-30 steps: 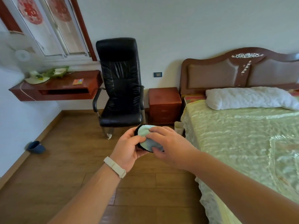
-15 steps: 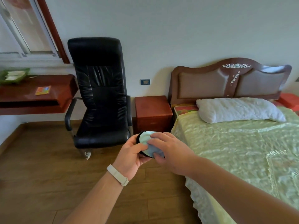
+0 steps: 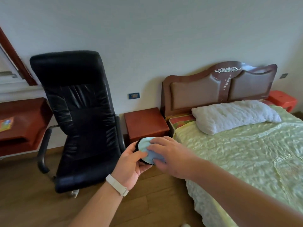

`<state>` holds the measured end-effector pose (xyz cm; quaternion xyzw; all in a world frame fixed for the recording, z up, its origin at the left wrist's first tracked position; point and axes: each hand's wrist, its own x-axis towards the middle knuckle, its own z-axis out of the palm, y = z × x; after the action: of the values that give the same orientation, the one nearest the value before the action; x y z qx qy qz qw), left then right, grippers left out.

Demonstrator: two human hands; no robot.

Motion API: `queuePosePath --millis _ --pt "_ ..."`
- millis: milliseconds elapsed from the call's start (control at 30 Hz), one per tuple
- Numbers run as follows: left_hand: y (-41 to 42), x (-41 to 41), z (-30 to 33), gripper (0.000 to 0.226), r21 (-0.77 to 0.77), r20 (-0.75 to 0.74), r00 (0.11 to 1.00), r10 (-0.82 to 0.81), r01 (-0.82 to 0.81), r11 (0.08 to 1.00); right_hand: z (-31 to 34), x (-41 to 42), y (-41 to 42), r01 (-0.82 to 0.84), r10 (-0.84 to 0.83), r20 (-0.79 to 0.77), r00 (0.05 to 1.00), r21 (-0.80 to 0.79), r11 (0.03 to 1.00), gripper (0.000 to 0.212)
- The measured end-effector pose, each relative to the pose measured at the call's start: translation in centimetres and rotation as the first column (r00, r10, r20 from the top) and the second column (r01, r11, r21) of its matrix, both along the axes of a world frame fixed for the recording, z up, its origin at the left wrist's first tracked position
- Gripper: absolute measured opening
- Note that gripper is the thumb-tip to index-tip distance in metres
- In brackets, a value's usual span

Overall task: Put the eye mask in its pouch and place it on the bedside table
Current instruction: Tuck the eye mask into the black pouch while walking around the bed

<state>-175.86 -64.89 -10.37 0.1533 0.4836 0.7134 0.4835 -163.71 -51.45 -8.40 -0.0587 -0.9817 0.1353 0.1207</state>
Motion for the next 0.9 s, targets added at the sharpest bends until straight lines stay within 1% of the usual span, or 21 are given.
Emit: queuePosePath --millis 167,267,400,567,633,767,900 --pt "6.5 -3.9 -1.1 0.035 -0.052 -0.01 1.0 0.001 -0.002 0.999 -1.9 -3.7 6.8 0.001 -0.001 0.002 1.0 -0.05 0.999 0.039" --pt "10.9 -6.7 -1.4 0.034 -0.072 -0.012 0.998 0.061 -0.061 0.996 -2.6 -7.1 11.9 -0.036 0.036 -0.008 0.999 -0.071 0.997 0.04" --pt "17.1 -10.2 -1.1 0.035 -0.105 0.026 0.99 0.137 -0.133 0.985 -2.5 -11.6 18.7 -0.108 0.107 -0.016 0.994 -0.094 0.99 0.042" --pt "25.8 -13.6 -0.9 0.034 -0.121 -0.001 0.985 0.174 -0.172 0.978 -2.7 -15.5 27.9 -0.146 0.146 -0.006 0.989 -0.08 0.986 0.043" --pt "28.9 -14.6 -0.9 0.035 -0.136 -0.008 0.984 0.18 -0.18 0.974 -2.9 -16.8 31.1 -0.157 0.155 -0.029 0.987 -0.075 0.985 0.043" --pt "33.0 -17.4 -1.1 0.033 -0.166 -0.007 0.982 0.189 -0.188 0.968 -3.5 -19.3 34.8 -0.153 0.15 -0.031 0.988 -0.123 0.98 0.045" --pt "36.5 -21.2 -2.0 0.035 -0.185 -0.011 0.979 0.202 -0.201 0.962 -4.2 -23.3 38.2 -0.175 0.17 -0.05 0.984 -0.128 0.976 0.044"
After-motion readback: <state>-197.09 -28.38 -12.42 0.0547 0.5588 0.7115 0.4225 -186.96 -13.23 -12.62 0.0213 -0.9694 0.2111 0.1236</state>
